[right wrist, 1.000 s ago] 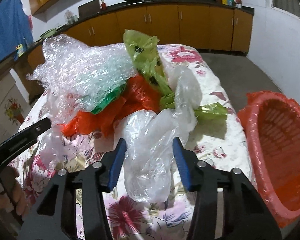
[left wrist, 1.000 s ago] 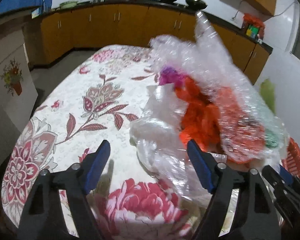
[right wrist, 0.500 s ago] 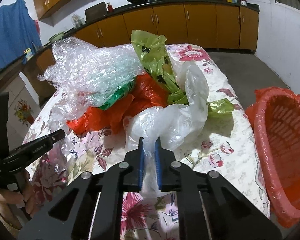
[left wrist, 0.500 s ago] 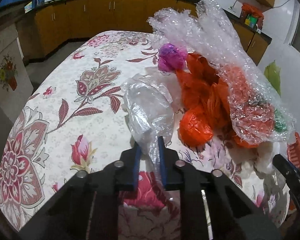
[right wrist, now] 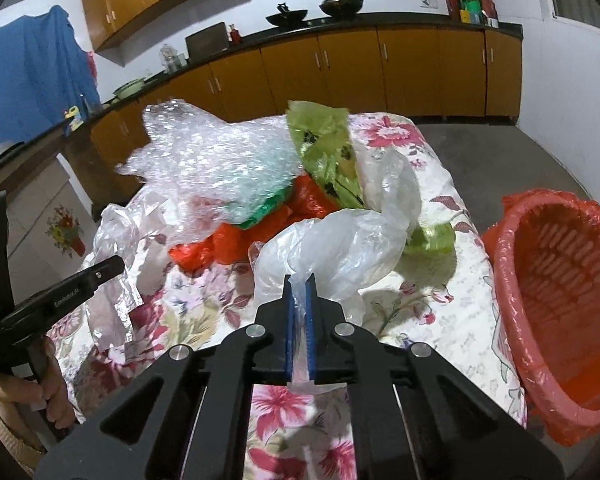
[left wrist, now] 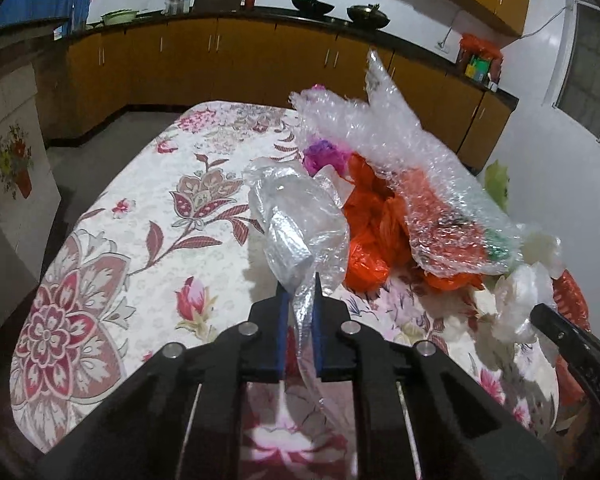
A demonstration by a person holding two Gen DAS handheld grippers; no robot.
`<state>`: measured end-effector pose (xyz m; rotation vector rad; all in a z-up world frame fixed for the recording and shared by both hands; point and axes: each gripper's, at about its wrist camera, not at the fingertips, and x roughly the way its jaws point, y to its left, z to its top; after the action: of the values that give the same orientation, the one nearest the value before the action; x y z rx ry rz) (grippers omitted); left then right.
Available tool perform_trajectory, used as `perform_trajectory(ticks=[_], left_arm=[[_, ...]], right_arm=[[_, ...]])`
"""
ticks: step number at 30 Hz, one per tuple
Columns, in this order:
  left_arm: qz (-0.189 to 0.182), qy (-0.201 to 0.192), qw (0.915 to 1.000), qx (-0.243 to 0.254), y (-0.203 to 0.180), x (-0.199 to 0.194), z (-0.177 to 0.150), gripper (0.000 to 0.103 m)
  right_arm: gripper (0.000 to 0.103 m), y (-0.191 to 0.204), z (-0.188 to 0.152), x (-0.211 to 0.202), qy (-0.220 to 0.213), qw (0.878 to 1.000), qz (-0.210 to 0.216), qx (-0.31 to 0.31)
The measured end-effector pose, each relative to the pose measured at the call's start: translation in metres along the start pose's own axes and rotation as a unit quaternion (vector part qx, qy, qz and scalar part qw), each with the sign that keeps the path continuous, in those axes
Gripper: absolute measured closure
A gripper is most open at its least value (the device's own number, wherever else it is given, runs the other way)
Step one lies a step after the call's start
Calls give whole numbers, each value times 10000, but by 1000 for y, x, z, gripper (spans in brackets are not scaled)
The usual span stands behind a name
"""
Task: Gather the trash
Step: 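Lift the clear plastic bag with the right tool toward the orange basket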
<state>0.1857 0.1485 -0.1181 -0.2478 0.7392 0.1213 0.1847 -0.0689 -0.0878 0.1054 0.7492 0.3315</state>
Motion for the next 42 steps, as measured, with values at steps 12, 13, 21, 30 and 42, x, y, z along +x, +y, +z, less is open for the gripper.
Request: perform_trajectory(ticks=[12,13,21,30,42], left_arm=[[-272,-406,9988,-5,-3,-47,-2,92],[-299,-435,9986,7,-4,-50,-2,92],[-477,-625,9969,29,-7,-66,-3,92],[-631,-812,9946,96,-11,-78,-1,92],[-1122,-1014,9879,348,-44,-99,2,92]], right_arm=[[98,10,3,-30,-291,9993,232,-97],[98,11,1,-31,-295,9993,228,-100],[98,11,0,-37,-412,9988,250,-81],[98,10,-1,-45,-543,9982,218,-157],[98,-3,2,-72,-936,9954,-26,-185]])
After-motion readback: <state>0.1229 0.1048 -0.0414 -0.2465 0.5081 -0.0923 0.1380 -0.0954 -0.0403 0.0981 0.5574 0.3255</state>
